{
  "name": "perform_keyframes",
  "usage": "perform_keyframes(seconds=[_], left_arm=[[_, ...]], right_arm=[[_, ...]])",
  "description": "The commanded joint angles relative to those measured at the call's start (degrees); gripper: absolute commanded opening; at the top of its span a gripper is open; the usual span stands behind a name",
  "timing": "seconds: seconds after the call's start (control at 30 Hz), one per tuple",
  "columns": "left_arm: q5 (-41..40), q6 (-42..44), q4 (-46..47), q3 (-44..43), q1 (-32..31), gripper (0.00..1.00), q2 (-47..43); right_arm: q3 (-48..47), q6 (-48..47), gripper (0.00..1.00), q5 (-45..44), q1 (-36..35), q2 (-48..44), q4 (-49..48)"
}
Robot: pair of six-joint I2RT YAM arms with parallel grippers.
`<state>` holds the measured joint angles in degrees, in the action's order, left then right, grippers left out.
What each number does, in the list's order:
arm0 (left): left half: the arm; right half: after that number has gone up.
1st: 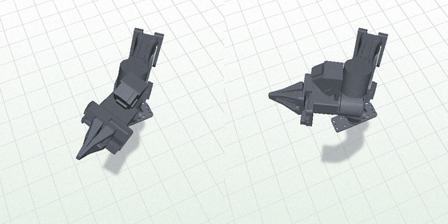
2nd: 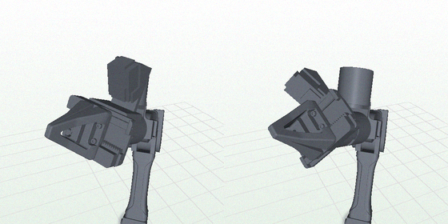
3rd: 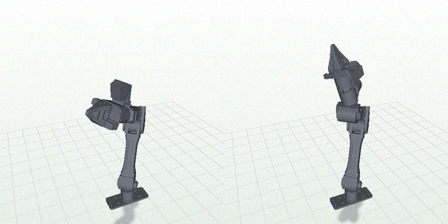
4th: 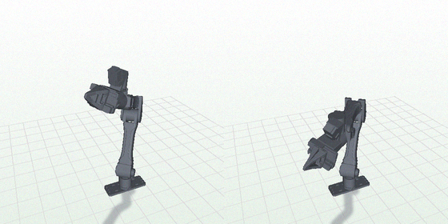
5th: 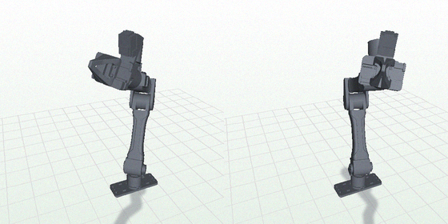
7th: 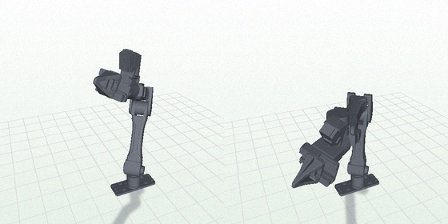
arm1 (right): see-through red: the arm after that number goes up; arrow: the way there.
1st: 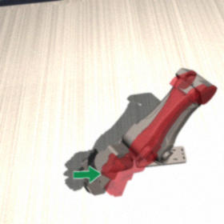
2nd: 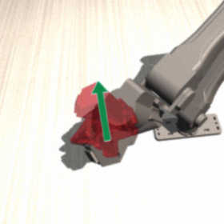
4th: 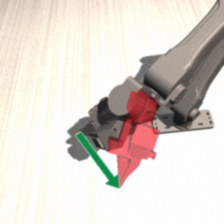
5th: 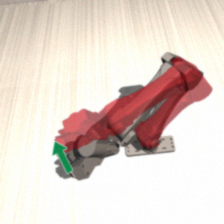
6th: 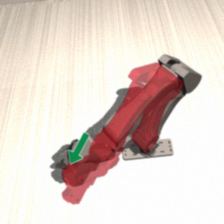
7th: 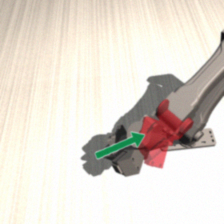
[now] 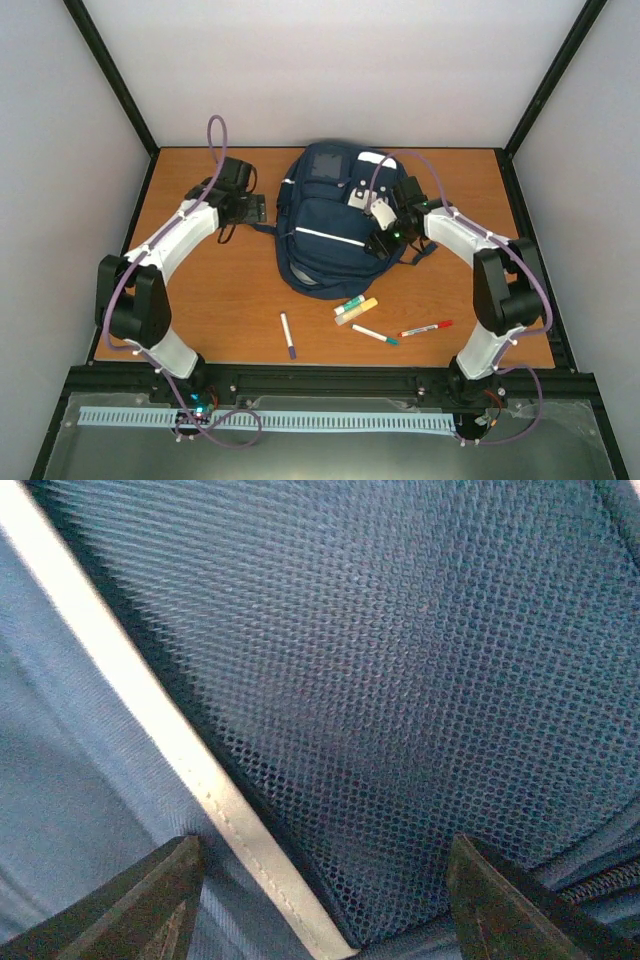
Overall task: Pack the student bag
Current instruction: Adjust the student bag at the center of the board.
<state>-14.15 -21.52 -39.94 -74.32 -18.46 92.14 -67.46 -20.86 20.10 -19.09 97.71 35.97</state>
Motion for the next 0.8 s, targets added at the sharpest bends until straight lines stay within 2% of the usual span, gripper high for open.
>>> perform_keyframes(seconds=[0.0,0.03,0.1,0.3,0.5,0.6,0.77], left_arm=[[16.2,4.0,8.6,1.4,4.8,0.78,0.2],[18.8,4.7,10.0,1.4,5.2,0.68,1.3],[23.4,5.7,10.7,0.5,5.4,0.59,4.2],[32.6,5.8,9.6,-4.2,5.8,0.62,12.0],[33.5,9.6,18.6,3.7,5.8,0.62,9.0],[35.5,11.7,20.0,4.6,5.5,0.61,9.3],[39.3,16.4,23.8,4.8,2.7,0.54,11.9]], right_arm=[[-0.1,2.9,0.69,-5.0,0.7,4.1,-0.8],[-0.3,3.2,0.68,-5.4,1.1,5.1,-0.8],[-0.9,3.2,0.66,-6.3,1.8,7.4,-1.4],[-7.5,4.0,0.62,-7.9,7.0,16.1,0.5],[-12.6,5.5,0.61,-8.5,12.5,18.6,1.9],[-12.7,5.7,0.61,-7.3,12.9,18.1,1.8],[-12.3,6.3,0.62,-3.6,12.9,18.7,2.5]])
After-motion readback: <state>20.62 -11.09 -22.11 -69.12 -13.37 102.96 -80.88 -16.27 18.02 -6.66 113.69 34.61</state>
